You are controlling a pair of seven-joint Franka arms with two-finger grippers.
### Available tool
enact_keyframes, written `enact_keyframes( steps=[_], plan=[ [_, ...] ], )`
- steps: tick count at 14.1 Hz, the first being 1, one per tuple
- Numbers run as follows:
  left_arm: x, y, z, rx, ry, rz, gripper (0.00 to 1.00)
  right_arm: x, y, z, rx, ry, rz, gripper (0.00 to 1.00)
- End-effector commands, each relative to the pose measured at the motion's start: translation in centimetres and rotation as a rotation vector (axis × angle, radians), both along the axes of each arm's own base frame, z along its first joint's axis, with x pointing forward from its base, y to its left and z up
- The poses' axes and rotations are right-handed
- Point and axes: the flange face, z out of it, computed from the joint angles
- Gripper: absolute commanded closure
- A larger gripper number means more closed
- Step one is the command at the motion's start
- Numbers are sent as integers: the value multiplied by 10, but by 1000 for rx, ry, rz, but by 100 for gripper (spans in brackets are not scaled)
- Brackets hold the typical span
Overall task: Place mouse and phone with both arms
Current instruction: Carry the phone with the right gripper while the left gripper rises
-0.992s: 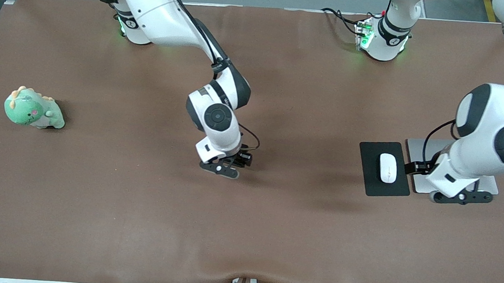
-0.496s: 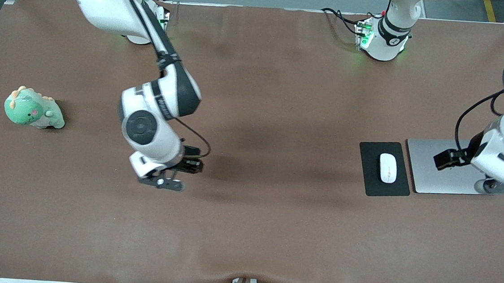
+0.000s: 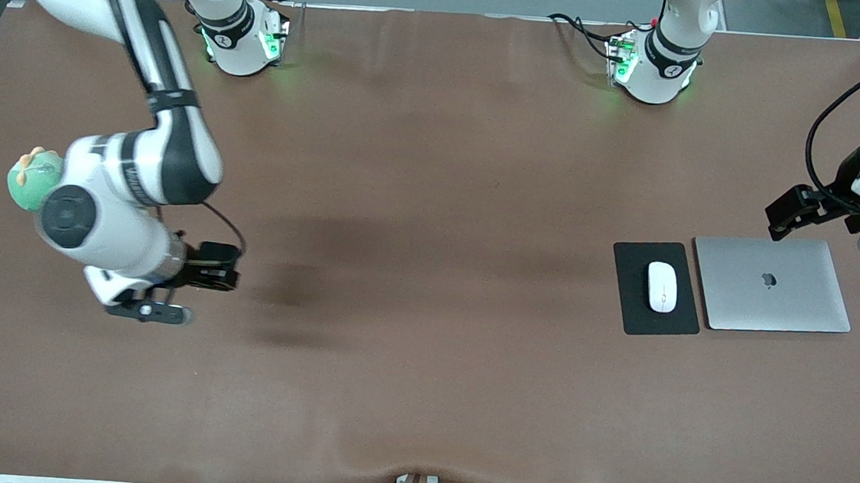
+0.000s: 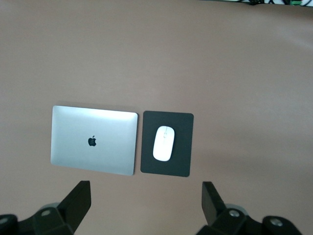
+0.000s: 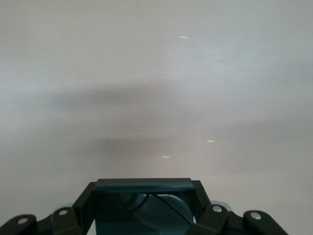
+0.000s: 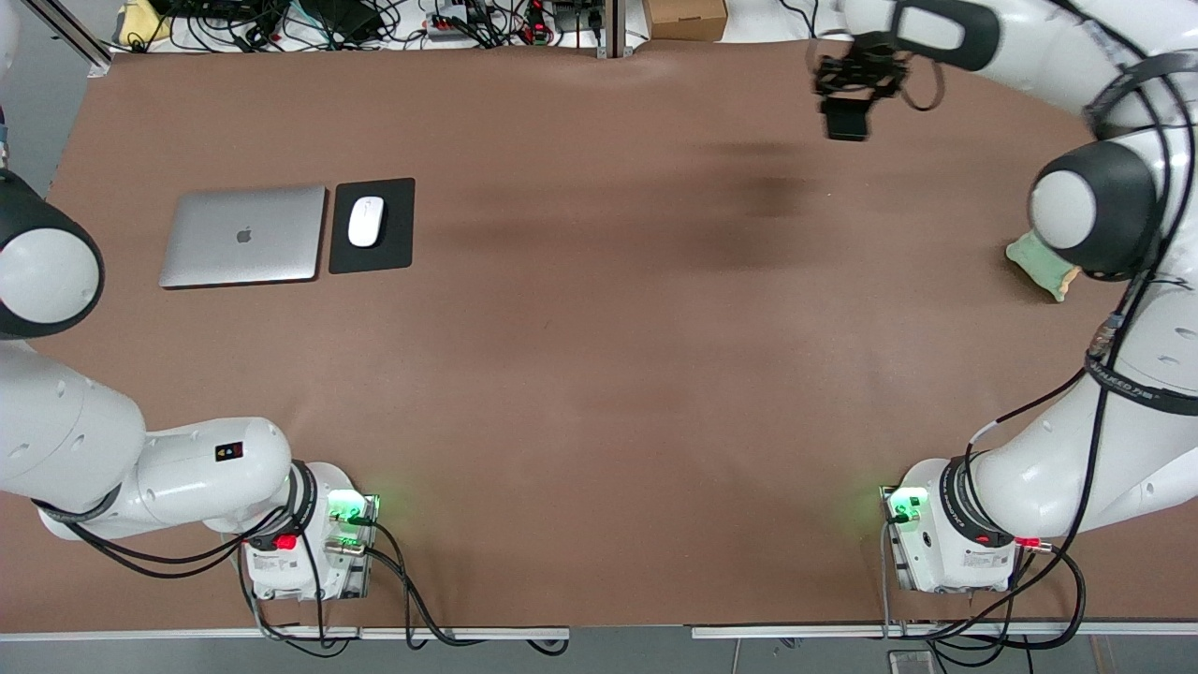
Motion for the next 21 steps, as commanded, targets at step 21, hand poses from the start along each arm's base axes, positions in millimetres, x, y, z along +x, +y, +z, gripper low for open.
enact_keyframes(
  steps=[21],
  plan=[
    [-82,18,40,-138,105,-82,0,-125,-214,-154,-23,-22,94,100]
  ],
)
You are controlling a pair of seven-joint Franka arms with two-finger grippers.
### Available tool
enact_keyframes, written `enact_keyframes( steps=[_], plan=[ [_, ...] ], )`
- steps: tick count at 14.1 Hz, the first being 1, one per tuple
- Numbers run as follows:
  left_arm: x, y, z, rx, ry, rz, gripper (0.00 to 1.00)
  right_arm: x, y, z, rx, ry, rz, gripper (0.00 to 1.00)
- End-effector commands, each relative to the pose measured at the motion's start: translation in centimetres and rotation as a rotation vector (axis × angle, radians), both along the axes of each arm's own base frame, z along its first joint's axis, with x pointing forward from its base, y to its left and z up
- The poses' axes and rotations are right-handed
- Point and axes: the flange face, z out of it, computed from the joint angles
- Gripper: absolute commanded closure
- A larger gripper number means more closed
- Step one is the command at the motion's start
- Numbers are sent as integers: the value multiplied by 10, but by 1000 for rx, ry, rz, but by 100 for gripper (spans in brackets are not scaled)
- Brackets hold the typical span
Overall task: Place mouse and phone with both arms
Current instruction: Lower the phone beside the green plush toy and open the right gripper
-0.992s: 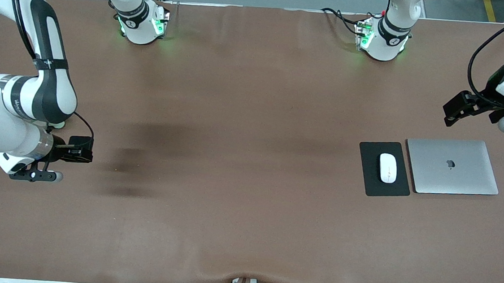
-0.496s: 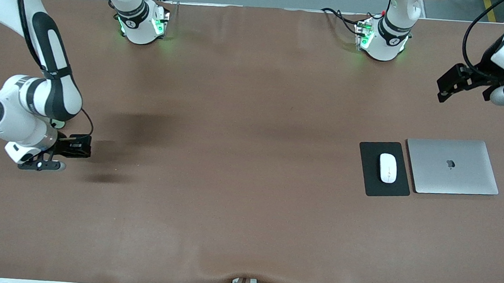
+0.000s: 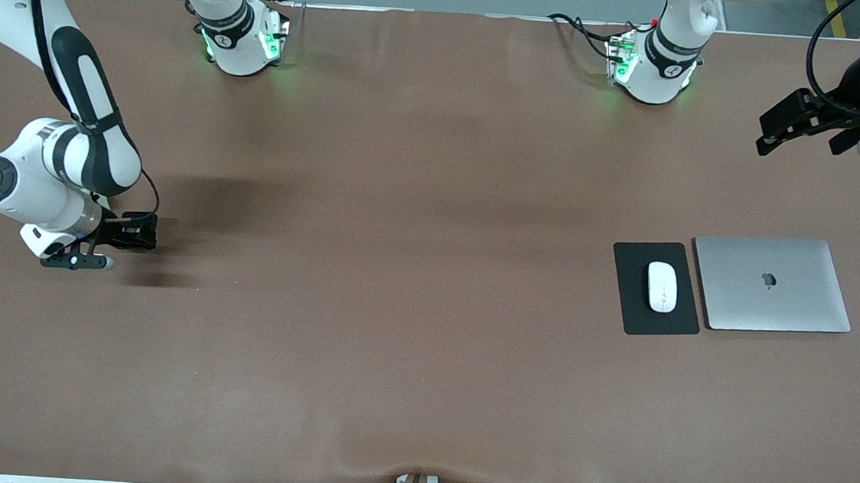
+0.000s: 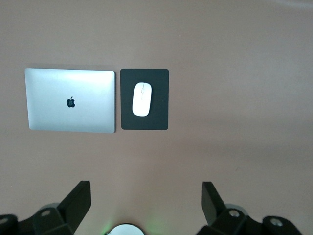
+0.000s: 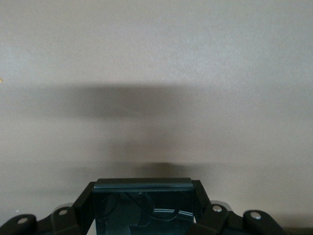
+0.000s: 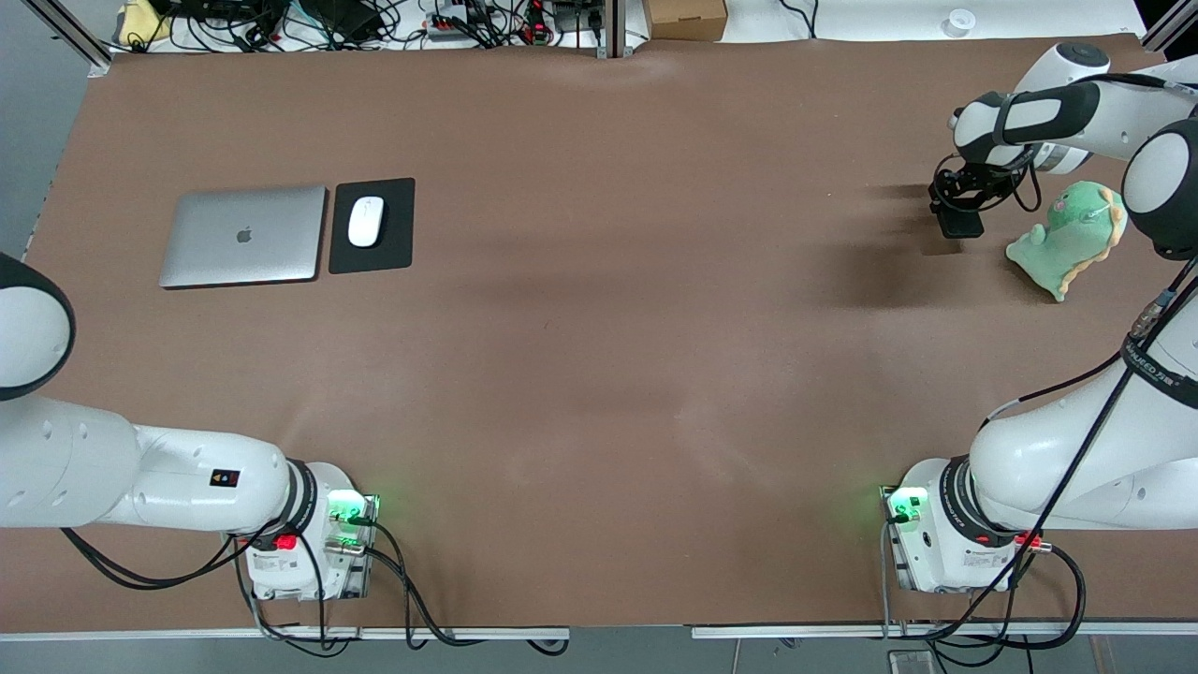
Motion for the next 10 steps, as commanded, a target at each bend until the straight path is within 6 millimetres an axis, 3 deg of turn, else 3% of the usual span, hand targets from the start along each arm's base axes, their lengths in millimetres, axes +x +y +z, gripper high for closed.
enact_keyframes(
  steps=[1,5,7,8,9,10],
  plan=[
    [-9,22,0,-25,7,-30,0,-21,-8,-4,-6,-30,-12,100],
    [-9,26,3,-23,-6,-24,0,-27,-12,-23,-10,-37,-19,99],
    [-8,22,2,-16,-4,-34,0,-27,-12,-25,-10,-36,-19,87],
    [-9,20,2,-14,1,-37,0,-29,-13,-27,-8,-28,-16,59],
    [-9,20,2,-12,2,-37,0,-30,-13,-32,-7,-21,-19,8],
    [-6,23,2,-9,0,-34,0,-33,-17,-36,-6,-12,-33,0]
  ],
)
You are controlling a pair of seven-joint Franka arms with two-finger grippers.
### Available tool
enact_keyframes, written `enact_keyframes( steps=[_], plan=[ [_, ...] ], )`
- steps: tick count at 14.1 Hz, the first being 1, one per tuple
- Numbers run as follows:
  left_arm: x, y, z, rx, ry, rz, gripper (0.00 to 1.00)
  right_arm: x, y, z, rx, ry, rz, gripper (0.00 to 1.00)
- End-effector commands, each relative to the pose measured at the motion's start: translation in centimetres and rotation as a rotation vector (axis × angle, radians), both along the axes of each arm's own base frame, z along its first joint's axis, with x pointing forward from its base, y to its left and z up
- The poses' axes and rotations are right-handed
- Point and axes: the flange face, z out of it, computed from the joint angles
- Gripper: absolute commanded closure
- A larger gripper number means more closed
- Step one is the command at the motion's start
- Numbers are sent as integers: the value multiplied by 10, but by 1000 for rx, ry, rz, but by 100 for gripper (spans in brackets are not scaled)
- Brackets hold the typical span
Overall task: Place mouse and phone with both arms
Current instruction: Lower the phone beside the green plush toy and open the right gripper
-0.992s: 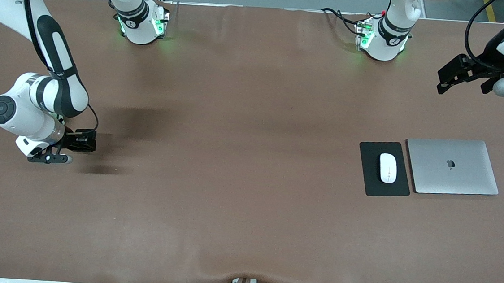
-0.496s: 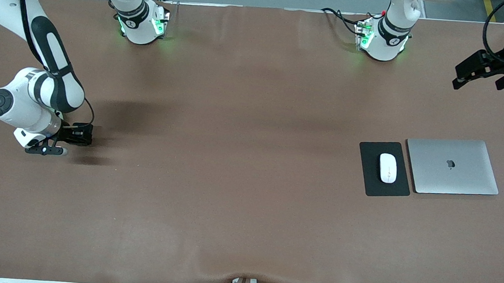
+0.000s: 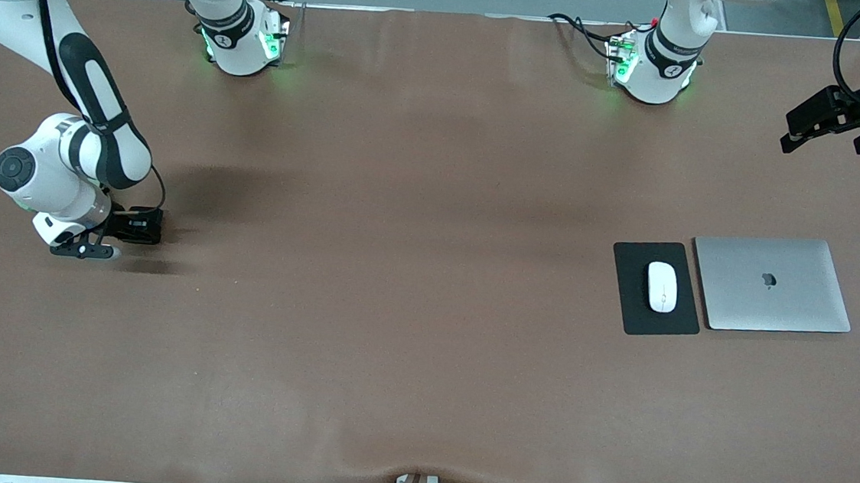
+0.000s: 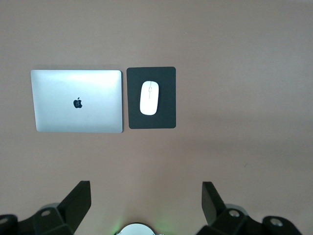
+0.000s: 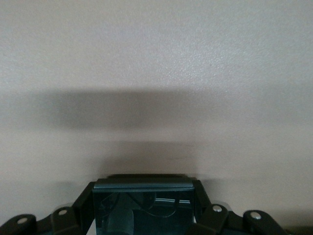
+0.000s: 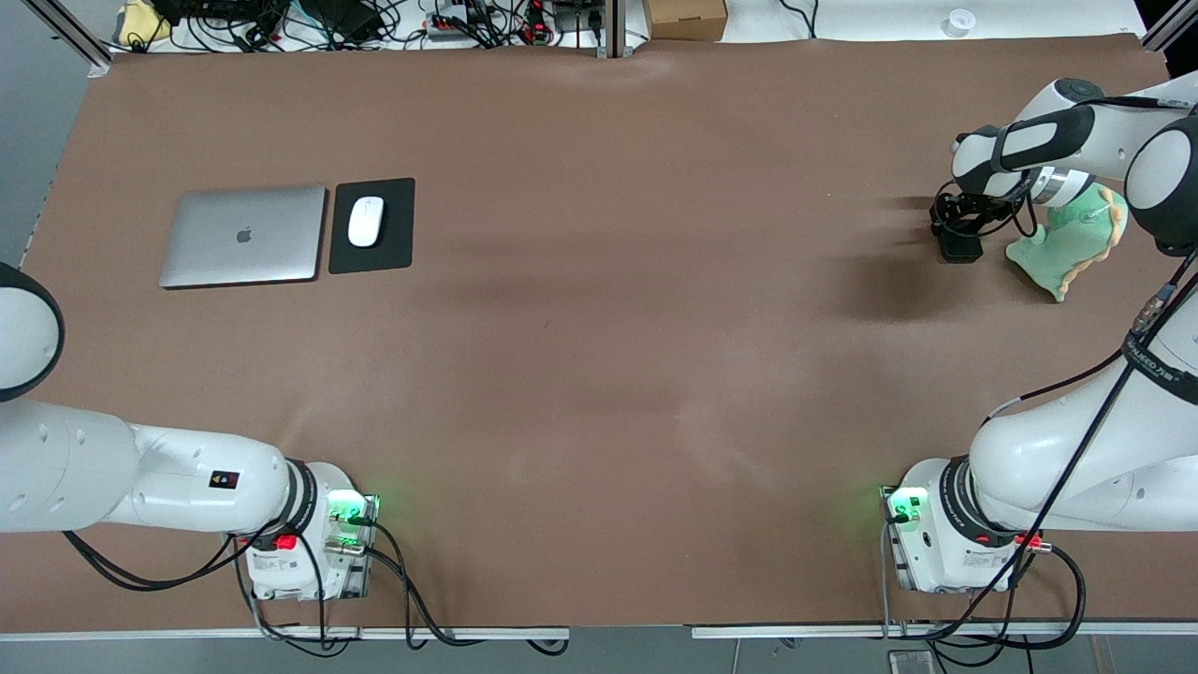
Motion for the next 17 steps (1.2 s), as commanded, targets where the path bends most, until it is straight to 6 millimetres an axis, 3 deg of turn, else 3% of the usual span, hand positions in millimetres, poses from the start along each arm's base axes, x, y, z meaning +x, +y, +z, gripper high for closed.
enact_keyframes(
  steps=[1,4,6,9,11,14,17],
  plan=[
    [0,2,2,-9,-3,-9,0,-7,-7,-5,6,12,-7,0],
    [7,6,-4,-3,7,-1,0,0,-3,4,4,-3,0,0],
    [7,5,-6,-3,12,-2,0,20,-2,32,-7,-54,6,0],
    [7,4,-9,-2,18,-7,0,51,28,76,9,-8,34,0],
    [7,3,-9,-1,18,-8,0,65,49,119,17,20,36,0],
    [7,3,-5,-1,10,-10,0,81,77,200,23,51,33,0],
    [5,1,-2,-3,5,-7,0,88,85,288,29,81,9,0]
  ],
)
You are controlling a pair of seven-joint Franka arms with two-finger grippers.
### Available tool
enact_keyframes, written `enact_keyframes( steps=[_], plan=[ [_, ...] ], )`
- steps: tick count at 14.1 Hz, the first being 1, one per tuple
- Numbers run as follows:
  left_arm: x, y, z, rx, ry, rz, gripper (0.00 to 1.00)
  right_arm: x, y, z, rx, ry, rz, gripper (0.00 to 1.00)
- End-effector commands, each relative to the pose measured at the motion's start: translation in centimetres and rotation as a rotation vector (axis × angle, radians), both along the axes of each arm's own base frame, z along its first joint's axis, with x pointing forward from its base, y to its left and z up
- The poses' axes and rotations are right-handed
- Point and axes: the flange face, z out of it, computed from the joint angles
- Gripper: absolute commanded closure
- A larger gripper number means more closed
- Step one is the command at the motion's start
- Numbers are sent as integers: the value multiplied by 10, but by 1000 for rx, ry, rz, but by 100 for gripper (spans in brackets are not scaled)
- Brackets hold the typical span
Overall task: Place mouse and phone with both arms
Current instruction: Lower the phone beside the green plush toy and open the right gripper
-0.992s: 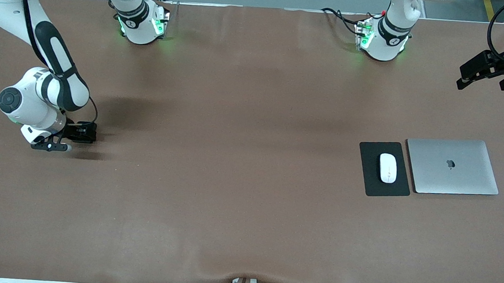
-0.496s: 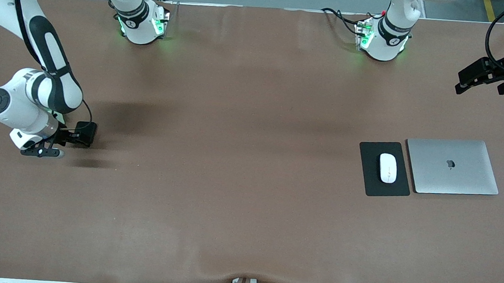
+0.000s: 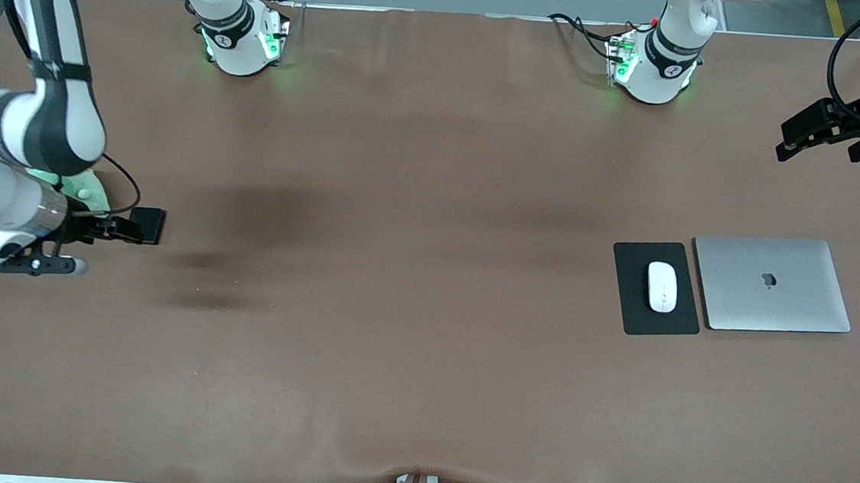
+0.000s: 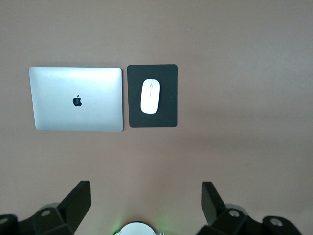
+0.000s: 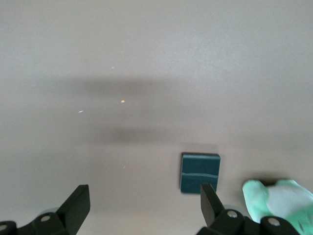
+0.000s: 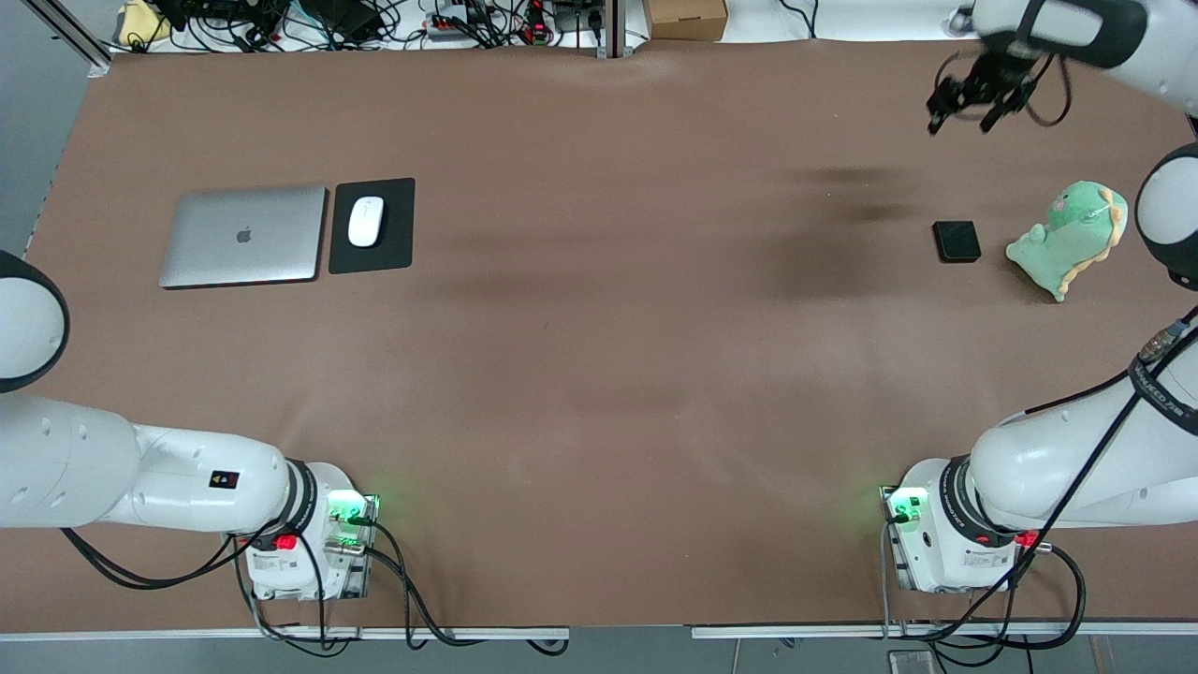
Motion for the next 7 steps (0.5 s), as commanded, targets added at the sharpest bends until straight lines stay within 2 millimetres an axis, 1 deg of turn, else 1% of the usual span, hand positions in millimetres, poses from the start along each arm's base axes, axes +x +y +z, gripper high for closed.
enact_keyframes(
  steps=[1,2,3,4,5,6,7],
  plan=[
    [-4,-1,10,-5,-17,-11,0,0,4,79,-13,0,-32,0],
    [-4,-1,10,-5,-17,-16,0,-11,20,110,-12,-9,-13,0],
    [-4,0,7,-7,-13,-17,0,-28,25,138,-11,-14,-19,0],
    [-4,0,7,-6,-11,-17,0,-43,30,160,-8,-14,-22,0],
    [-4,0,7,-6,-11,-16,0,-52,37,172,-7,2,-11,0],
    [-3,0,7,-6,-13,-11,0,-58,38,182,-7,5,-9,0],
    [-3,-1,7,-7,-14,-10,0,-65,33,194,-5,-4,-18,0]
  ],
)
